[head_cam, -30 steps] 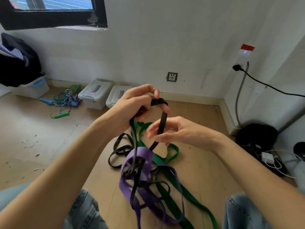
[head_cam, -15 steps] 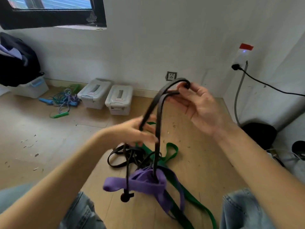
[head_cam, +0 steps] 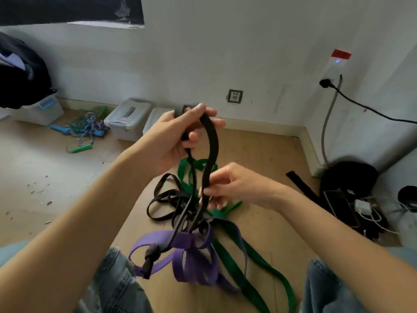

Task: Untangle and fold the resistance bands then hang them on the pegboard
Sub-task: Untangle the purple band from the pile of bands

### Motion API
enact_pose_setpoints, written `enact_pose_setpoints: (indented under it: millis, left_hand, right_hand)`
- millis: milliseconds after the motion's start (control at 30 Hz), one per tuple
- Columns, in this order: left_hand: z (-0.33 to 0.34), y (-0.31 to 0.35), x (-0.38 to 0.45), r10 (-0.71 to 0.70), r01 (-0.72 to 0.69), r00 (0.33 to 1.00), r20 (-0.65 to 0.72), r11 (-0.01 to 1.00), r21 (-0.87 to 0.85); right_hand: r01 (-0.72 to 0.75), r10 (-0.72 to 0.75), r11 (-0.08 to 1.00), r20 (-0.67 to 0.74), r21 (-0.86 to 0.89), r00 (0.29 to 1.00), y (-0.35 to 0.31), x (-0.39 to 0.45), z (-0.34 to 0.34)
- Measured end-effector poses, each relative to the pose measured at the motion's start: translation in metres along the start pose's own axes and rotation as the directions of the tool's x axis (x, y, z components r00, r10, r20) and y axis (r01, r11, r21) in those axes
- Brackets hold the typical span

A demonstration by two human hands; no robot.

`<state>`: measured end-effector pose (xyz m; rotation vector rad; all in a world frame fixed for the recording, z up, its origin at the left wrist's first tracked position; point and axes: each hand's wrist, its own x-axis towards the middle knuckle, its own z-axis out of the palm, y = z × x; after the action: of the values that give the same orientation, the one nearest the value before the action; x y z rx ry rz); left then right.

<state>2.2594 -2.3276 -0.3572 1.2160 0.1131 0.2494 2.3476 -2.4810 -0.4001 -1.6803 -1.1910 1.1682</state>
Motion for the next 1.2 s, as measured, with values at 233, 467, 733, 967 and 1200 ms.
enact_pose_setpoints:
  millis: [233, 467, 733, 967, 1200]
  left_hand:
    - [-0.002, -0.049, -0.021, -0.492, 0.203, 0.860, 0.136, 0.573, 0.794]
    - [-0.003, 0.005, -0.003, -0.025, 0.028, 0.995, 0.093, 0.999, -0.032]
    - [0.003, 0.002, -0.006, -0.078, 0.094, 0.995, 0.068, 0.955, -0.281]
    - [-0.018, -0.018, -0.004, -0.243, 0.248, 0.969, -0.051, 0.943, 0.220]
    - [-0.037, -0.061, -0.009, -0.404, 0.303, 0.898, 0.174, 0.855, 0.421]
  right_hand:
    - [0.469, -0.132, 0.580, -0.492, 0.666, 0.861, -0.020, -0.005, -0.047]
    - [-0.148, 0.159, 0.983, 0.100, -0.112, 0.982, 0.006, -0.013, -0.022]
    - [0.009, -0.007, 0.990, 0.015, -0.139, 1.000, 0.000, 0.002, 0.000]
    - [0.225, -0.124, 0.895, -0.269, 0.385, 0.955, -0.011, -0.003, -0.021]
    - [0.433, -0.171, 0.746, -0.482, 0.507, 0.859, -0.018, -0.010, -0.043]
